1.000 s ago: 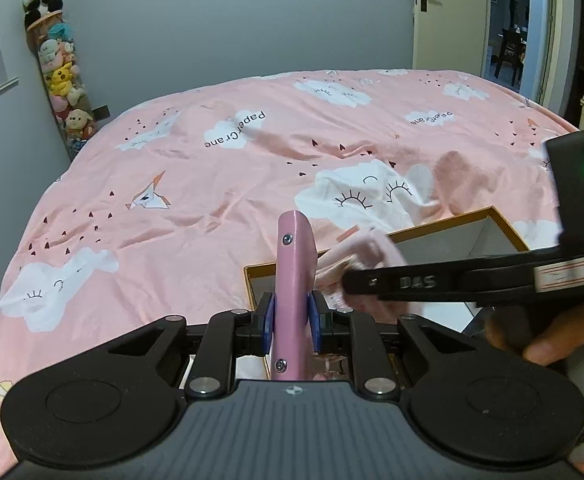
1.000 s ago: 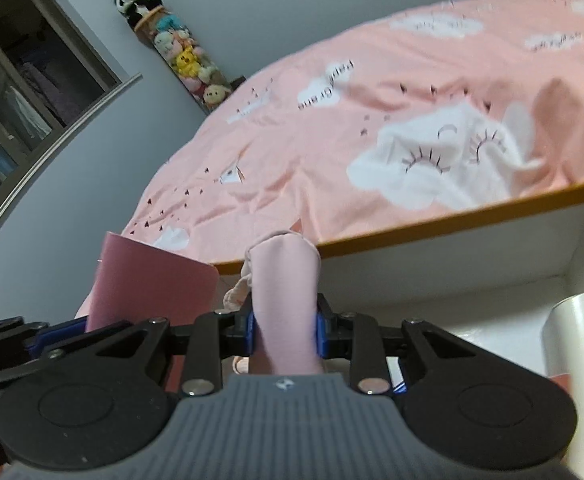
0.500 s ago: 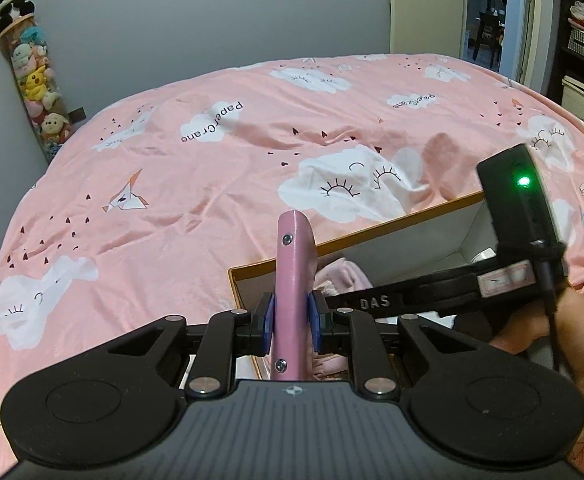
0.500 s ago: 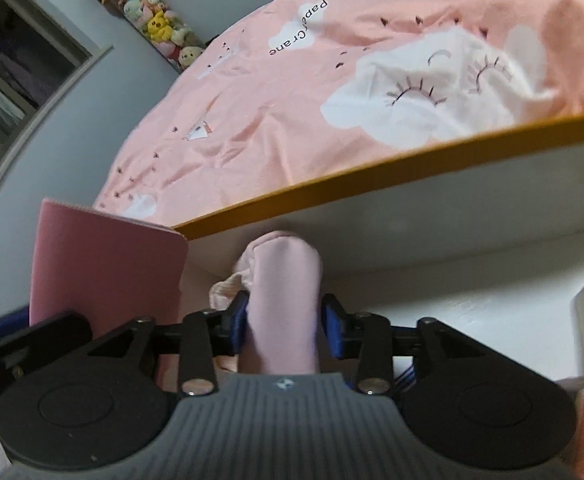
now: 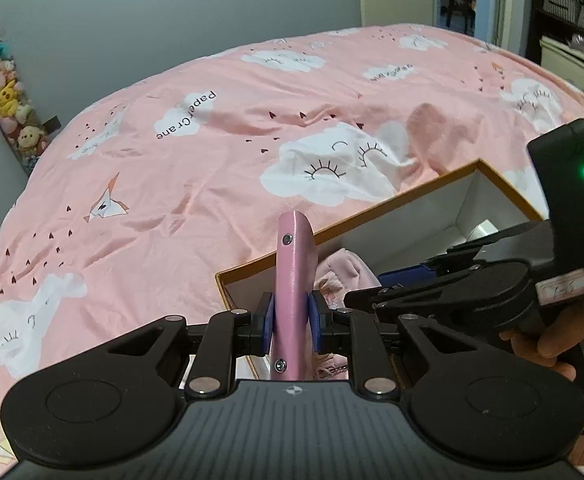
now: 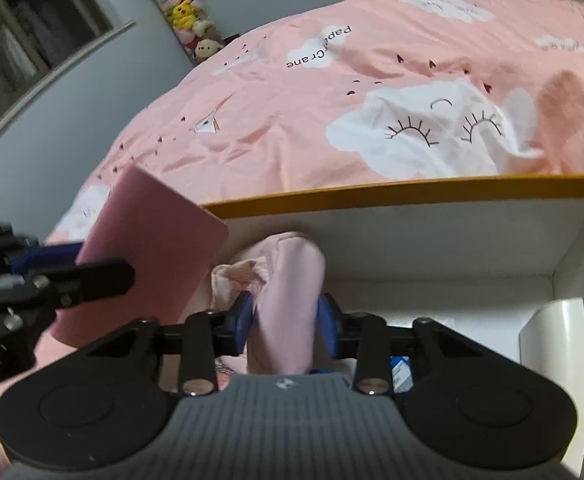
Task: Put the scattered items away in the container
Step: 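Lower the pouch and wallet into the orange box and open both grippers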
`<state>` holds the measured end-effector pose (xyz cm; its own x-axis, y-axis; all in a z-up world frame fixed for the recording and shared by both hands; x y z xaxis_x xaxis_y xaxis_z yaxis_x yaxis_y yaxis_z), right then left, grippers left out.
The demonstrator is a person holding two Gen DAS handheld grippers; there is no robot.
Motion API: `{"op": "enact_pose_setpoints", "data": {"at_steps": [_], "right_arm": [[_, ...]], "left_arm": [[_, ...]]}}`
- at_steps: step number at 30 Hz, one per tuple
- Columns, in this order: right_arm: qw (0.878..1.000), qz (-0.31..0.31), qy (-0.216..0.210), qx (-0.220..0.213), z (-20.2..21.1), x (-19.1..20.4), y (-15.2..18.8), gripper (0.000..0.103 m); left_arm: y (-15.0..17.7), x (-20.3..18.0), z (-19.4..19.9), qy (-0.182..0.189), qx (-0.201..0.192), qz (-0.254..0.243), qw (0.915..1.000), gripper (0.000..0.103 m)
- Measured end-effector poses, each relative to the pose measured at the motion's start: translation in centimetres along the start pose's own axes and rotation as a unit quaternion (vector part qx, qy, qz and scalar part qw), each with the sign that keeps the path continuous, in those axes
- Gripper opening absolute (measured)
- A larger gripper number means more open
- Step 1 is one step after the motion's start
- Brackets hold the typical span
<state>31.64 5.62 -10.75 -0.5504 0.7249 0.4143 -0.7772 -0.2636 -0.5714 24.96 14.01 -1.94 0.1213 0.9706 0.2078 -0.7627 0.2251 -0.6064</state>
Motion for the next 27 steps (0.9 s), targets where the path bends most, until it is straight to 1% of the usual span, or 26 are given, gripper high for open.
{"op": "enact_pose_setpoints", "data": {"at_steps": [2,5,7,11,15,17,20,22,25,27], "right_arm": [[1.0,0.001,0.0,0.007,-0.6,-0.2,0.1,0.032],[1.0,-0.015,0.001,0.023,-1.5,-0.8,0.1,0.031],[0.999,-0.013,0.005,0.038,-2.4,-0.9,-0.1,0.031],[0.997,-0.03,0.013,0.073,-3.8,-1.4,-0.1,0.031],[0.994,-0.051,0.018,0.1,-5.1,-2.1,-0.1,0.032],[0.992,-0.058,0.016,0.108,-5.3,-2.2,0.0,0.035],[0.994,-0.041,0.017,0.098,-3.8,-1.8,-0.1,0.039],[0.995,-0.028,0.01,0.095,-2.2,-1.4,-0.3,0.039],[0.996,0.012,0.012,0.083,0.4,-1.2,-1.1,0.04],[0.996,0.043,0.023,0.078,1.5,-1.2,-1.5,0.041]], "left_arm": [[-0.1,0.0,-0.2,-0.002,0.002,-0.014,0.9999,0.021],[-0.2,-0.2,-0.8,-0.002,0.007,-0.041,0.9991,0.021],[-0.2,-0.6,-1.2,-0.002,0.011,-0.061,0.9981,0.021],[-0.2,-1.7,-2.0,-0.006,0.013,-0.109,0.9939,0.021],[-0.1,-2.6,-2.5,-0.008,0.015,-0.144,0.9894,0.021],[0.0,-3.2,-2.6,-0.015,0.013,-0.172,0.9848,0.021],[0.2,-4.2,-2.5,-0.023,0.005,-0.222,0.9747,0.021],[0.4,-5.0,-2.7,-0.029,0.0,-0.263,0.9645,0.021],[0.6,-6.3,-3.4,-0.038,-0.005,-0.334,0.9419,0.021],[1.2,-7.2,-3.8,-0.044,-0.014,-0.382,0.9228,0.021]]}}
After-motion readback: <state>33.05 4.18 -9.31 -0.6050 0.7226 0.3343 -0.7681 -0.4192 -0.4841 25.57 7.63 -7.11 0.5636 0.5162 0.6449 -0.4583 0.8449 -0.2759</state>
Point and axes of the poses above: each gripper's, at about its wrist camera, not at the fingertips, and z roughly against the way its jaws point, x to its left, y to its underside, the point moved 4 cm from there along -z, roughly the way its jaws point, and after that the axes turned 5 degrees about -z, right-handed, at the moved point
